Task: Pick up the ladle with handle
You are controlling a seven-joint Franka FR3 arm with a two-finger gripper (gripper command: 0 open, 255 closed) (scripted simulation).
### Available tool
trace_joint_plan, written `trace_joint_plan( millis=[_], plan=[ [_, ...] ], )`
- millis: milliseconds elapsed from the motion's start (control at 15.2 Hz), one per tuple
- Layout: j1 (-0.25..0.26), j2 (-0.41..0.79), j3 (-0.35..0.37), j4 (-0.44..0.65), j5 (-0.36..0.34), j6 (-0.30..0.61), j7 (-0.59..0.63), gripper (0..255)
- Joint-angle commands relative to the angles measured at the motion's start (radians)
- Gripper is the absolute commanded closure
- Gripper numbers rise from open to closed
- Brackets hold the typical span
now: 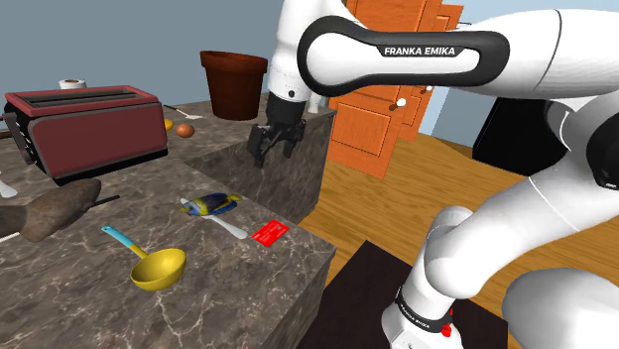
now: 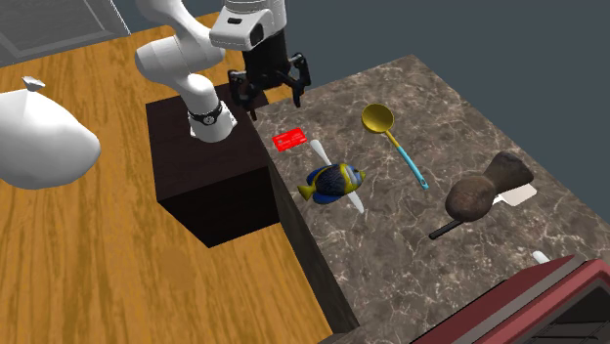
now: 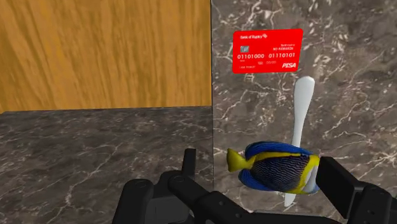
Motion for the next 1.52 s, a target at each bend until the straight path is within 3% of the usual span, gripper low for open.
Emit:
trace_joint_plan(
  millis=[0, 594, 1056, 1320, 1452],
  plan=[
    [0.011, 0.042, 0.038, 0.013, 0.006, 0.027, 0.039, 0],
    [0.040, 0.303, 0.194, 0.173, -0.040, 0.106, 0.216, 0],
    [0.089, 0.553, 0.290, 0.362, -0.158, 0.126, 0.376, 0],
    [0.147, 0.710, 0.317, 0.500, -0.247, 0.110, 0.464, 0],
    [0.160, 0.735, 0.316, 0.510, -0.261, 0.119, 0.477, 0]
  ],
)
